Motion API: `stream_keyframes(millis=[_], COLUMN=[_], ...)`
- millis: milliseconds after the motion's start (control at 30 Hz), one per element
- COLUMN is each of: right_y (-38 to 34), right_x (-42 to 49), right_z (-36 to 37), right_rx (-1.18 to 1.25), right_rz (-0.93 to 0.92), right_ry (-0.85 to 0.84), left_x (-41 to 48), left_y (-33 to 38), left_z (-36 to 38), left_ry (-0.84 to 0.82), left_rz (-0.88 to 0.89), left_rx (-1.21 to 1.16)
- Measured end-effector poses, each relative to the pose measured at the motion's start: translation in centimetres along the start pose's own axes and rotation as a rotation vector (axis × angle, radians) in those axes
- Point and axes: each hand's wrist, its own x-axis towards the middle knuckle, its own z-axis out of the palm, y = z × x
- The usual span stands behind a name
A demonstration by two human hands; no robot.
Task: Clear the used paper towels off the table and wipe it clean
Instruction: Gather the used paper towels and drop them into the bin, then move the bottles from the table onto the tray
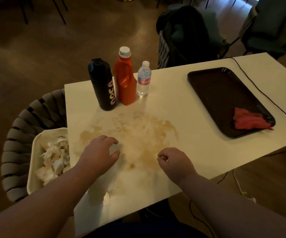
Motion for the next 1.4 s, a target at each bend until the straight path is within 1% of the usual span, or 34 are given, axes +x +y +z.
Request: stream_keyframes(millis=[167, 267, 367, 500, 600, 700, 833, 933, 1067, 1167, 1267, 1333, 1400], right_y=[-0.2, -0.8, -1.9, -2.6, -2.9, -3.1, -4.7, -6.7, -8.9, -9.5, -9.4, -9.2, -9.0], right_x=[-0.7, -0.9, -0.2, 3.1, 6.7, 10.0, 13.7, 17.0, 21.1, 23.5, 25.6, 26.8, 27.8], right_z=[-1.0, -2.2, -3.9, -6.5, -8.6, -10.2, -11.6, -12.1, -11.0, -9.8, -9.5, -9.9, -10.1], right_rx=[0.035, 0.091, 0.177, 0.276, 0.332, 0.388, 0.397, 0.403, 0.509, 0.511, 0.496, 0.506, 0.531], right_rz=[0.044, 0.068, 0.074, 0.038, 0.014, 0.038, 0.071, 0.11, 0.167, 0.167, 0.149, 0.124, 0.073], right_ry=[-0.001, 0.004, 0.033, 0.075, 0.092, 0.087, 0.067, 0.094, 0.087, 0.086, 0.106, 0.11, 0.075], left_x=[-1.0, -1.8, -1.6, -0.4, 1.0, 3.2, 5.7, 7.2, 8.4, 9.1, 9.6, 9.7, 9.5], left_y=[0.8, 1.4, 2.5, 4.4, 6.3, 8.5, 10.3, 10.5, 9.7, 9.5, 9.9, 10.2, 10.4], left_z=[-0.4, -1.3, -2.4, -3.6, -3.7, -3.7, -3.8, -3.9, -3.5, -2.7, -1.9, -1.2, -0.6], left_ry=[-0.009, 0.013, 0.081, 0.194, 0.237, 0.226, 0.266, 0.25, 0.22, 0.194, 0.203, 0.206, 0.209], left_rz=[-0.048, -0.07, -0.11, -0.19, -0.204, -0.222, -0.227, -0.214, -0.194, -0.22, -0.235, -0.233, -0.225], left_rx=[-0.088, -0.127, -0.184, -0.371, -0.482, -0.516, -0.585, -0.61, -0.589, -0.587, -0.594, -0.607, -0.625])
